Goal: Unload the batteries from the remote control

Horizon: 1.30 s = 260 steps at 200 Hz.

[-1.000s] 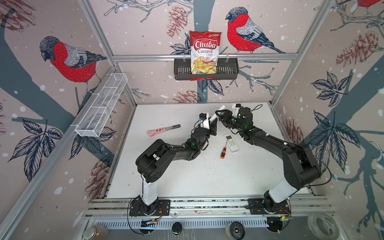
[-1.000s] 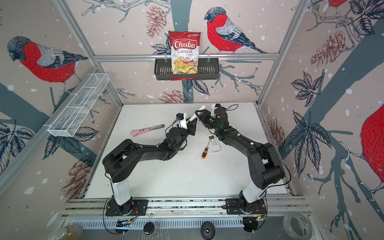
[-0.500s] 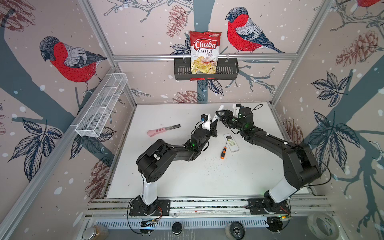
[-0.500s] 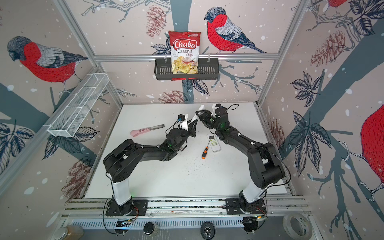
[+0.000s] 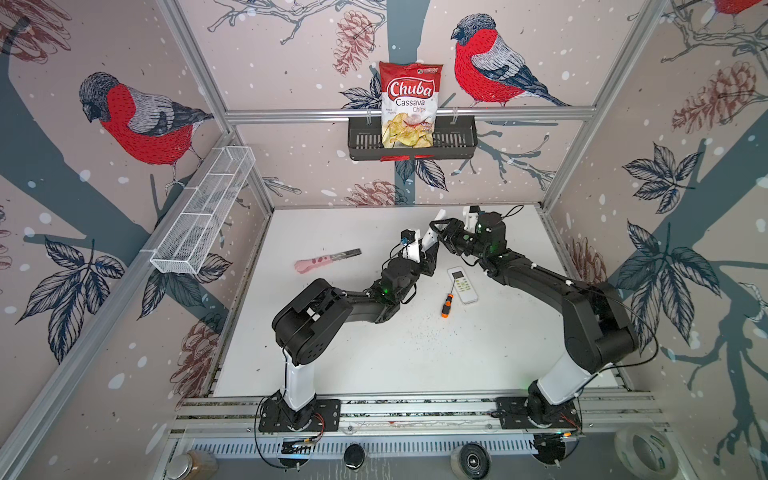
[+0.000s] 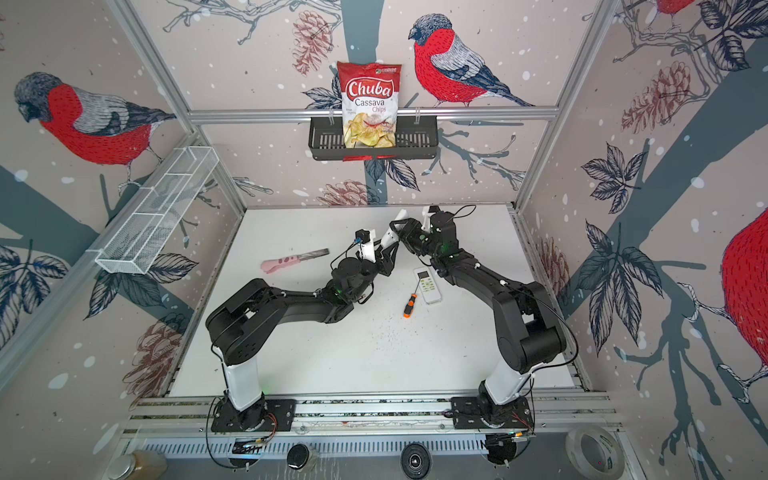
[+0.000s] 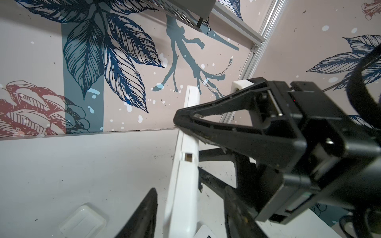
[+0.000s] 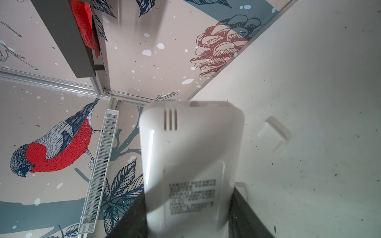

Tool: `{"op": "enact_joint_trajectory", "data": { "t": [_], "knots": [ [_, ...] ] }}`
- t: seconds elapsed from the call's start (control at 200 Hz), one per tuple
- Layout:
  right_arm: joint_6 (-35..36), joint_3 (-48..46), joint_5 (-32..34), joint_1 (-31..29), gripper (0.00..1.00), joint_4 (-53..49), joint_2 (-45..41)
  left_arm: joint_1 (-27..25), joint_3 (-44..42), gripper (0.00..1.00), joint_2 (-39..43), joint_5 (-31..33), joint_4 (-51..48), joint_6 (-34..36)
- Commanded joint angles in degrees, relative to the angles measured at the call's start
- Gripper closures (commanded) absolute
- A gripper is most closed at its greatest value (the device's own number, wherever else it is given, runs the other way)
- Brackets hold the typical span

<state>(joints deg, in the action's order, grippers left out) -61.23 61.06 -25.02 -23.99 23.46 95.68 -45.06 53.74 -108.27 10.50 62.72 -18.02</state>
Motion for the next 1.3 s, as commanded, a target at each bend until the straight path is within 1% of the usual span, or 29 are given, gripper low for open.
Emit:
{"op": "enact_joint_trajectory", "data": {
  "t": [0.0,0.15,0.245,0.295,0.345,0.45,0.505,0.706,0.931,1.296],
  "knots": [
    [0.9,0.0,-0.1,0.2,0.62,1.7,-0.6,0.1,-0.7,0.44,1.2,-0.9,1.8,-0.2],
    [1.5,0.6,0.0,0.7,0.62,0.9,-0.3,0.1,-5.4,0.35,3.9,-1.2,4.7,0.7],
    [1.9,0.6,0.1,0.7,0.62,0.7,-0.2,0.2,-8.0,0.32,4.9,-2.9,5.4,2.3],
    [2.0,0.3,0.1,0.7,0.62,1.0,-0.2,0.1,-8.9,0.32,5.3,-3.7,5.5,2.7],
    [2.0,0.1,0.1,0.7,0.62,1.2,-0.2,0.1,-10.0,0.34,5.3,-3.7,6.1,2.7],
    [2.0,-0.2,0.0,0.4,0.62,1.4,-0.1,0.1,-11.3,0.43,5.0,-3.6,7.7,2.2],
    [2.0,-0.3,0.0,0.3,0.62,1.4,-0.1,0.1,-11.5,0.46,4.9,-3.7,8.2,2.1],
    [2.4,-0.5,0.4,0.0,0.63,0.9,-0.1,0.0,-11.9,0.47,4.8,-2.6,10.0,2.2],
    [2.4,-0.7,0.6,-0.5,0.63,0.8,-0.3,0.0,-9.8,0.47,4.2,-2.7,9.4,2.6],
    [2.9,-0.2,0.9,-0.6,0.63,-0.1,-0.4,0.0,-7.7,0.61,3.7,-3.2,9.0,2.9]
  ]
}}
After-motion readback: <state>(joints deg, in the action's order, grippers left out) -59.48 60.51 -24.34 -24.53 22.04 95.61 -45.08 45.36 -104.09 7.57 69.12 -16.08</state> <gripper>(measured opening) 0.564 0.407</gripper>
